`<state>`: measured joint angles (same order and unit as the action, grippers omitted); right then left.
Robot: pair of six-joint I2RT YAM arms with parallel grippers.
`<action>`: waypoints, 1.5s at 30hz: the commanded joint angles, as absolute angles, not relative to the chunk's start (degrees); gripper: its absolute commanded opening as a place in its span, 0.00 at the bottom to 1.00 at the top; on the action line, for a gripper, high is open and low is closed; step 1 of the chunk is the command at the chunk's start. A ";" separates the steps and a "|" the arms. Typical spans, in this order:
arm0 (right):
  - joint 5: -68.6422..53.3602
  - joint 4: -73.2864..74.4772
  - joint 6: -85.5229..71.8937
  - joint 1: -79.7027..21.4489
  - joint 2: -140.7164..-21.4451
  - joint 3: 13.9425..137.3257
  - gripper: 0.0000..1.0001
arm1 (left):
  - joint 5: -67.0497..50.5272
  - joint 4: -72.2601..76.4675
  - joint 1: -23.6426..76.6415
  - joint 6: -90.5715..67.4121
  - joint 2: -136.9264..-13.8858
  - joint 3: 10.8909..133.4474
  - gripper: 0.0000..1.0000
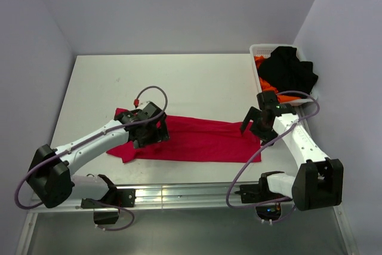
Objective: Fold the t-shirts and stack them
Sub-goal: Rotate the tshirt 90 degrees
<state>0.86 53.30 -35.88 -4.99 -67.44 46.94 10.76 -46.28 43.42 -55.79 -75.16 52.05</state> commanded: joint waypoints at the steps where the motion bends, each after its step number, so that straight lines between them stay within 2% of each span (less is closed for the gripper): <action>1: 0.26 52.03 -34.19 -5.27 -69.07 53.33 1.00 | 17.74 -49.82 42.11 -60.81 -74.61 57.29 1.00; 5: -2.98 50.63 -32.96 -6.15 -73.29 57.12 1.00 | 14.00 -48.17 36.49 -59.60 -76.72 56.87 1.00; 6: -3.25 50.28 -32.35 -6.33 -75.82 58.00 1.00 | 12.76 -47.29 32.47 -59.15 -77.77 55.04 0.98; 8: -3.69 49.57 -31.91 -6.42 -78.30 58.53 1.00 | 10.12 -43.87 28.76 -58.28 -79.27 53.27 0.92; 9: -4.21 48.61 -31.64 -6.50 -80.49 58.54 1.00 | 8.63 -42.99 26.04 -57.75 -81.28 52.39 0.85; 13: -5.45 46.24 -30.94 -6.50 -85.41 58.01 0.91 | 6.95 -39.30 24.17 -57.04 -88.49 53.78 0.69; 18: -5.62 44.56 -30.50 -6.50 -91.31 57.48 0.85 | 3.52 -37.53 22.77 -55.99 -101.04 58.52 0.67; 21: -7.73 43.69 -30.41 -6.50 -94.48 56.00 0.67 | 2.81 -36.48 22.50 -54.67 -107.72 62.12 0.38; 22: -8.08 43.42 -30.76 -6.50 -94.57 55.38 0.53 | 2.99 -36.91 22.41 -54.49 -109.58 63.36 0.09; 23: -9.22 42.98 -30.94 -6.68 -94.48 54.68 0.48 | 3.25 -37.26 22.24 -53.80 -111.43 64.67 0.02; 24: -9.75 42.37 -31.46 -6.77 -94.48 53.10 0.44 | 3.43 -37.61 21.98 -53.35 -115.01 67.56 0.00; 25: -10.28 42.10 -31.64 -6.85 -94.57 52.48 0.20 | 3.69 -38.40 21.80 -52.83 -116.70 69.15 0.00; 26: -10.89 42.01 -31.99 -7.20 -94.66 51.77 0.00 | 4.13 -38.84 21.71 -52.13 -118.28 70.82 0.00; 32: -14.58 39.38 -34.01 -11.16 -95.01 46.76 0.00 | 6.41 -42.88 19.87 -49.66 -126.55 84.97 0.00; 35: -16.87 38.58 -36.46 -15.63 -94.57 45.26 0.00 | 7.29 -46.31 18.55 -47.56 -132.26 96.56 0.00; 38: -19.51 38.58 -38.40 -23.10 -94.92 45.70 0.00 | 6.16 -50.53 18.11 -45.19 -141.13 112.63 0.00; 39: -20.03 38.58 -40.06 -25.12 -95.18 46.49 0.00 | 5.46 -51.93 18.02 -44.48 -146.02 121.46 0.00; 41: -21.53 38.24 -42.70 -30.90 -95.71 47.81 0.00 | 2.12 -53.08 17.84 -43.51 -150.97 130.82 0.00; 42: -22.06 37.97 -43.41 -32.85 -96.67 49.47 0.00 | 0.54 -52.91 17.41 -43.33 -155.09 139.57 0.00; 44: -23.90 38.14 -45.08 -38.72 -98.34 53.58 0.00 | -11.90 -47.32 16.70 -43.33 -156.62 141.77 0.00; 45: -24.86 37.97 -45.26 -40.85 -100.79 55.35 0.00 | -17.17 -35.54 15.74 -43.68 -154.71 138.72 0.12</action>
<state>-22.35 39.75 -42.02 -35.00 -96.73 51.33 -6.70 -60.86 17.39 -44.16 -149.58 139.98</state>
